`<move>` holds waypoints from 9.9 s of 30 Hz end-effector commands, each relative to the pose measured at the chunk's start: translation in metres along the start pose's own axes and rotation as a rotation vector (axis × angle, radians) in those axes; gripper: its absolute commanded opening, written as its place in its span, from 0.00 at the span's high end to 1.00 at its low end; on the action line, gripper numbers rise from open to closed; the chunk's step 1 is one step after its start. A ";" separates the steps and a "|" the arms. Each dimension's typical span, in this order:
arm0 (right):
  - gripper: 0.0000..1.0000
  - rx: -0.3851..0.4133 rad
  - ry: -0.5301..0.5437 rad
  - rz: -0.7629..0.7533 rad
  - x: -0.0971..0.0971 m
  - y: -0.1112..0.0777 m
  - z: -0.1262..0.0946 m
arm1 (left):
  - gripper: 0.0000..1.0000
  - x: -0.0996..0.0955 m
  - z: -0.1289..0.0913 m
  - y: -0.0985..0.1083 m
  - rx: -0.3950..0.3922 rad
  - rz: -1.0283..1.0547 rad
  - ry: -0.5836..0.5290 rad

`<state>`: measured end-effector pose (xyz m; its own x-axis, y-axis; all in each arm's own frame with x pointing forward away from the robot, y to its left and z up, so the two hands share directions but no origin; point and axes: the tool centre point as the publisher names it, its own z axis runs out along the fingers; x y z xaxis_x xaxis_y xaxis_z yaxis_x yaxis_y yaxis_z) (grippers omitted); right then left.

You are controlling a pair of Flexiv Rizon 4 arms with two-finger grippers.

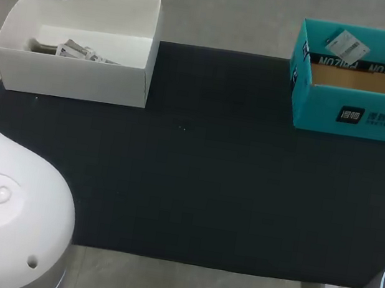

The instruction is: Take the shoe out of the shoebox, open the shoe tongue, remove and reinsert the insole, then place the shoe into the shoebox

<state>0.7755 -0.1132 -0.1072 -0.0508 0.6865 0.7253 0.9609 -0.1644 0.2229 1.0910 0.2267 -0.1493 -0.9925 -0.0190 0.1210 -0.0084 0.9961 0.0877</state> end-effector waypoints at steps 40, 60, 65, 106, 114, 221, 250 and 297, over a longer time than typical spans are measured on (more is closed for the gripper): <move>0.00 -0.001 -0.003 0.001 0.000 -0.001 0.001 | 1.00 -0.004 -0.004 0.032 -0.192 1.346 -0.146; 0.00 -0.001 -0.003 0.001 0.000 -0.001 0.001 | 1.00 -0.005 -0.007 0.039 -0.228 1.484 -0.195; 0.00 -0.001 -0.003 0.001 0.000 -0.001 0.001 | 1.00 -0.005 -0.007 0.039 -0.228 1.484 -0.195; 0.00 -0.001 -0.003 0.001 0.000 -0.001 0.001 | 1.00 -0.110 0.032 0.072 -0.324 1.647 -0.179; 0.00 -0.001 -0.003 0.001 0.000 -0.001 0.001 | 1.00 -0.119 0.059 0.070 -0.352 1.683 -0.184; 0.00 -0.001 -0.003 0.001 0.000 -0.001 0.001 | 0.00 -0.011 0.146 0.061 -0.273 1.653 -0.307; 0.00 -0.001 -0.003 0.001 0.000 -0.001 0.001 | 0.00 -0.017 0.180 0.049 -0.167 1.557 -0.202; 0.00 -0.001 -0.003 0.001 0.000 -0.001 0.001 | 1.00 -0.037 0.223 0.052 -0.045 1.627 -0.103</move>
<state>0.7754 -0.1131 -0.1074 -0.0512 0.6865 0.7253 0.9608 -0.1644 0.2234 1.0960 0.3001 -0.3687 0.0447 0.9978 0.0494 0.9987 -0.0435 -0.0249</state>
